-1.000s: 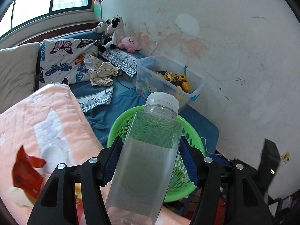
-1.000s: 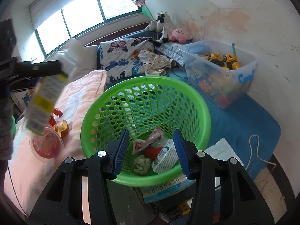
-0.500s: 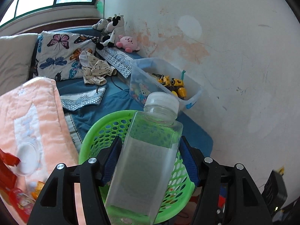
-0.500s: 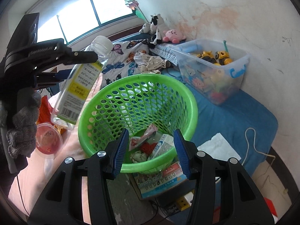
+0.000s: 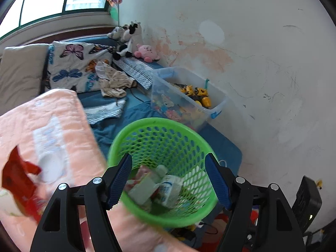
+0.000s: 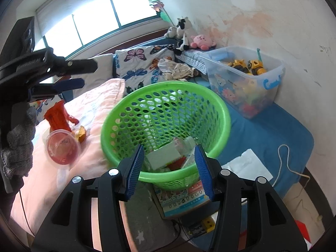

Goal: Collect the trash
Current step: 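Lower the clear bottle into the basket and open the left tool, then grasp the orange snack wrapper with the left tool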

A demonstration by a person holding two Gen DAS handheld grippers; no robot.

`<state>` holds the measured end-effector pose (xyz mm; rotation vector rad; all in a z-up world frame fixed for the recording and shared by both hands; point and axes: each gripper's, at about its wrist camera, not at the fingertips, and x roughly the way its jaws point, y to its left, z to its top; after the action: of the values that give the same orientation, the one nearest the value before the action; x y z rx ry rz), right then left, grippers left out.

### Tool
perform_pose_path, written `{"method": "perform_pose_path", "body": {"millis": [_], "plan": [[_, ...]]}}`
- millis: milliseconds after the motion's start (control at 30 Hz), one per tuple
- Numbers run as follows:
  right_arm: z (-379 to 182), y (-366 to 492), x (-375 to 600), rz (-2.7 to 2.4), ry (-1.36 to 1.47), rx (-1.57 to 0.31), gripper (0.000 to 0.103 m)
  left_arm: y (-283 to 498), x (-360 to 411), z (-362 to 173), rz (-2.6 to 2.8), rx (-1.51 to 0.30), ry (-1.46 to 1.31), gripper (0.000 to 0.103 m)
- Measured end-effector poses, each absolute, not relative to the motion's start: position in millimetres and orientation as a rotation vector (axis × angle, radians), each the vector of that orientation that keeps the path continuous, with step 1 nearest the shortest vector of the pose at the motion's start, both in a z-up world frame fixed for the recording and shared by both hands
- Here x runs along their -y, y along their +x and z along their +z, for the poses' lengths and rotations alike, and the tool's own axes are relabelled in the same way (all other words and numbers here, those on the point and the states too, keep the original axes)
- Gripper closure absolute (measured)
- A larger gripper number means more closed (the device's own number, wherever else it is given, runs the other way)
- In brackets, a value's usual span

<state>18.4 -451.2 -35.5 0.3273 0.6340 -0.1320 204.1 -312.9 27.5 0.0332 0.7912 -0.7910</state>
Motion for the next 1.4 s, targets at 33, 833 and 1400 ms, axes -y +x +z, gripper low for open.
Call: {"method": "perform_pose_path", "body": {"millis": [33,833,1400], "plan": [[-34.1,18.4,448.3,-0.128,0.322,-0.633,0.049,203.5,307.3,28.3,-0.781,-0.79,0.034,0.034],[-14.2,44.1,379.0,0.019,0.25,-0.633,0.046,258.8,132.6,15.4,-0.358,-0.775,0.025,0.034],[-15.3,63.8,346.1,0.103,0.19,-0.673,0.046,287.1,138.4,-18.0,-0.341,-0.847,0.108,0.072]]}}
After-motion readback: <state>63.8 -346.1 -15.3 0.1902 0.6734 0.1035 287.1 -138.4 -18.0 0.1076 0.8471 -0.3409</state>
